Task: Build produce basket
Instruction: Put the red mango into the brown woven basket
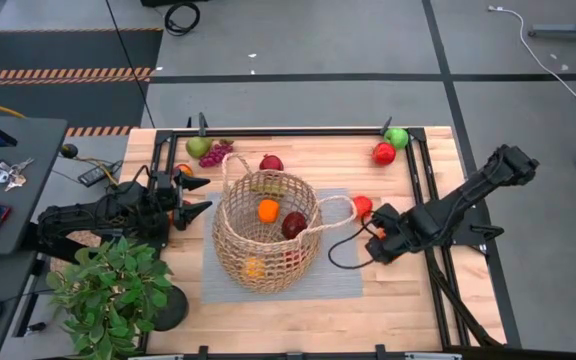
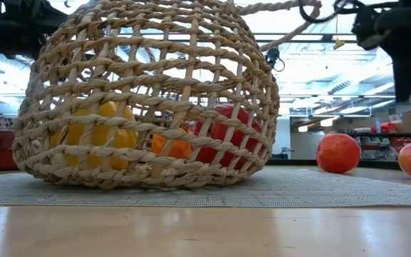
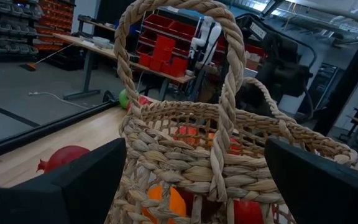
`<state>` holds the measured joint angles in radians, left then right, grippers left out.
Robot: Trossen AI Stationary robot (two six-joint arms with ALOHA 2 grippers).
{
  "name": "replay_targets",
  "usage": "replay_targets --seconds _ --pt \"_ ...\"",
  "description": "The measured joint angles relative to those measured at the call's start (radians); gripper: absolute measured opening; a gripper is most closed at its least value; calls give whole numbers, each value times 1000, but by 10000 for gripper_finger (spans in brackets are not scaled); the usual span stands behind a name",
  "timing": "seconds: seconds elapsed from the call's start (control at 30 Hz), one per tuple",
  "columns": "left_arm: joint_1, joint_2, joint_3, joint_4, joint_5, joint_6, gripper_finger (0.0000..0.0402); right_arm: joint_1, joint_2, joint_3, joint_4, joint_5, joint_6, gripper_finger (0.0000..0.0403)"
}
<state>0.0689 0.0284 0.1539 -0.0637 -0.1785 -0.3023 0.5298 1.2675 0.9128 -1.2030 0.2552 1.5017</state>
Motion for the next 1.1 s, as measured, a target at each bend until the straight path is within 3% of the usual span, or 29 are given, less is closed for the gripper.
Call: replay_targets --seconds 0.27,0.5,0.77,1.1 --pt "0 0 0 0 0 0 389 146 -4 -142 77 57 230 349" --pt "0 0 0 0 0 0 389 202 -3 -271 133 124 433 349" --pt "0 0 0 0 0 0 389 203 24 -390 340 121 441 349" --pt "0 0 0 0 0 0 389 202 49 -401 402 93 406 345"
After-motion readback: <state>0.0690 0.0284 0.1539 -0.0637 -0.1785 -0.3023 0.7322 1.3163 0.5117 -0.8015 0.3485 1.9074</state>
